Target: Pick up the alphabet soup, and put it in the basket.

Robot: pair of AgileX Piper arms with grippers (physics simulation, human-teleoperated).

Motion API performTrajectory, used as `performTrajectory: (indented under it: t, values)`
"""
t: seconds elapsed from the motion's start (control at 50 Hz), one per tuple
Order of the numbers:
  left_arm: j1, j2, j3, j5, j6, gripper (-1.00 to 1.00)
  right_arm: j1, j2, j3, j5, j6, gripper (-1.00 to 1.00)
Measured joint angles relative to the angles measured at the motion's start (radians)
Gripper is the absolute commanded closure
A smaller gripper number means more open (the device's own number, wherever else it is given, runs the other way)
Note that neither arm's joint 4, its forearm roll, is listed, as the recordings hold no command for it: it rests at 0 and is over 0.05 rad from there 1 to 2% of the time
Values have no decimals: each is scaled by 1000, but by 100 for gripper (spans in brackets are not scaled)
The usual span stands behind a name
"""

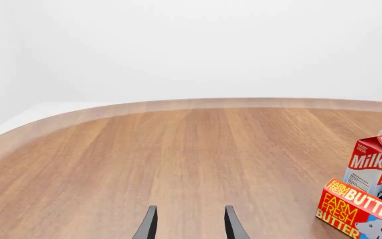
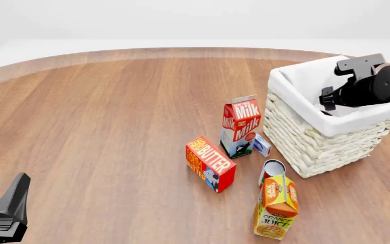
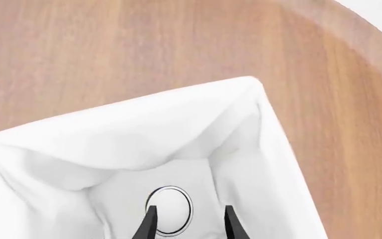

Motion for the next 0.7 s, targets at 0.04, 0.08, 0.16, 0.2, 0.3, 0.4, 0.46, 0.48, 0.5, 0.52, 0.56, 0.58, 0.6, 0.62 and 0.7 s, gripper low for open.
performTrajectory:
  t: [0.04, 0.08, 0.16, 0.2, 0.3, 0.4, 0.46, 0.48, 0.5, 0.52, 0.56, 0.58, 0.6, 0.62, 0.7]
  values:
    - [0, 0, 0, 0, 0, -100, 0, -8, 6, -5, 3, -100]
    - [0, 0, 0, 0, 0, -100, -1, -16, 12, -10, 5, -100]
    - [0, 0, 0, 0, 0, -100, -3, -33, 26, -22, 9, -100]
    - [0, 0, 0, 0, 0, -100, -4, -42, 33, -28, 10, -100]
    - [0, 0, 0, 0, 0, -100, -5, -70, 53, -48, 11, -100]
    - [0, 0, 0, 0, 0, -100, -9, -100, 77, -72, 9, -100]
    - [0, 0, 0, 0, 0, -100, -13, -121, 94, -86, 9, -100]
    - [0, 0, 0, 0, 0, -100, -14, -128, 100, -91, 9, -100]
    - [0, 0, 0, 0, 0, -100, -15, -135, 106, -96, 9, -100]
    - [0, 0, 0, 0, 0, -100, -17, -143, 112, -101, 9, -100]
    - [0, 0, 0, 0, 0, -100, -20, -159, 125, -110, 11, -100]
    - [0, 0, 0, 0, 0, -100, -20, -167, 131, -114, 13, -100]
    - [0, 0, 0, 0, 0, -100, -21, -175, 138, -118, 14, -100]
    - [0, 0, 0, 0, 0, -100, -23, -183, 145, -123, 15, -100]
    - [0, 0, 0, 0, 0, -100, -28, -214, 173, -140, 22, -100]
